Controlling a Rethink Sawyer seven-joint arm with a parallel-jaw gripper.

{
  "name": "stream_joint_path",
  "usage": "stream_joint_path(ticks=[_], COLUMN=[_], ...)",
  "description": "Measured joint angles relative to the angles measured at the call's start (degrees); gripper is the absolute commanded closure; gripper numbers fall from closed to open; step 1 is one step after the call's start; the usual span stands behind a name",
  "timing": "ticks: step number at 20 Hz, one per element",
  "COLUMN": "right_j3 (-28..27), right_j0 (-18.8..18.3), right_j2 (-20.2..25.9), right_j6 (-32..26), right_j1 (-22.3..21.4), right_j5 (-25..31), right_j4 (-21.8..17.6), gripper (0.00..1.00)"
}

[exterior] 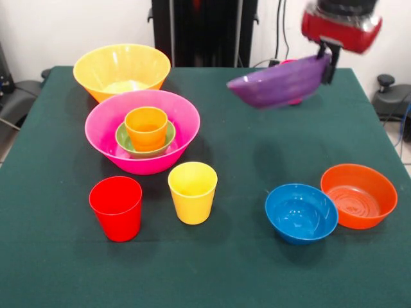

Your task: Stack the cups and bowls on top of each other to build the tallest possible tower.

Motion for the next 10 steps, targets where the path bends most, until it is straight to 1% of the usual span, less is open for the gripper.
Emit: stream_joint_path(ticks=[1, 3, 5, 6, 9, 10], right_j3=[0.3, 1.9, 2.5, 3.3, 4.0, 4.5], right_j0=[-0.3, -2.3, -3.1, -4.4, -5.9, -7.1], right_j2=[0.1, 0.6, 0.8, 1.4, 2.3, 3.1], right_j6=[0.0, 0.0, 0.0, 0.0, 0.0, 0.0], right_j1=[-0.5, -3.3, -4.3, -5.5, -6.6, -7.3], right_j5=[0.0, 0.0, 0.0, 0.0, 0.0, 0.0], right_j4=[0.0, 0.0, 0.0, -0.1, -0.1, -0.1], gripper=[1.0, 1.0, 1.0, 1.0, 1.0, 1.0])
